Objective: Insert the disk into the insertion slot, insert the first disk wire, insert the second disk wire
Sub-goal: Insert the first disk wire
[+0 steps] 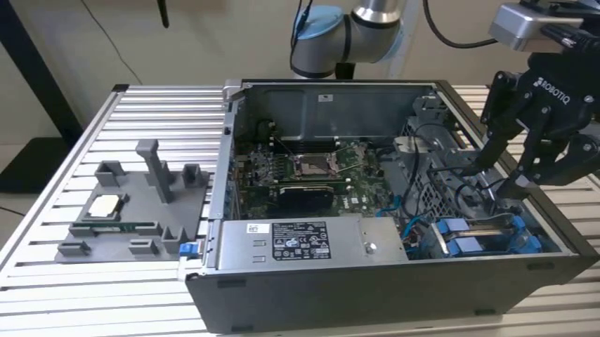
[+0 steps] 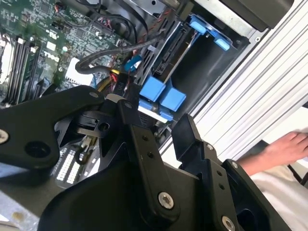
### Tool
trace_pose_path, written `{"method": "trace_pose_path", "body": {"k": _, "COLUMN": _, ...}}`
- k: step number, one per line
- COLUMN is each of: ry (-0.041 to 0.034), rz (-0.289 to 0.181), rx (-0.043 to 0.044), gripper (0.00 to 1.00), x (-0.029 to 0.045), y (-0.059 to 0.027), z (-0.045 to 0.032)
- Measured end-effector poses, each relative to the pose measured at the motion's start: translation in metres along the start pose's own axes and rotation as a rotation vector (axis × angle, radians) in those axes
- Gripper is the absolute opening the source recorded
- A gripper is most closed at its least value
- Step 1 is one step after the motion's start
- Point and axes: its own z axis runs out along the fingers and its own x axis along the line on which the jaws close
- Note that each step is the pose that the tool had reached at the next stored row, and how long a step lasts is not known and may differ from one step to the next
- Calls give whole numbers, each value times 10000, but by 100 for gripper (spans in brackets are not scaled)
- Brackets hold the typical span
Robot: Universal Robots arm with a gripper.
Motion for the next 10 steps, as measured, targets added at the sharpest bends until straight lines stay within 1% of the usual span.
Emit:
{"method": "trace_pose_path", "body": {"k": 3, "ry": -60, "rz": 1, "rx": -2, "gripper": 55, "x": -35, "y": 38, "z": 4}}
{"method": "trace_pose_path", "body": {"k": 4, "ry": -70, "rz": 1, "rx": -2, "gripper": 55, "x": -44, "y": 46, "z": 7}}
{"method": "trace_pose_path", "body": {"k": 10, "ry": -71, "rz": 0, "rx": -2, "gripper": 55, "x": -55, "y": 48, "z": 16}}
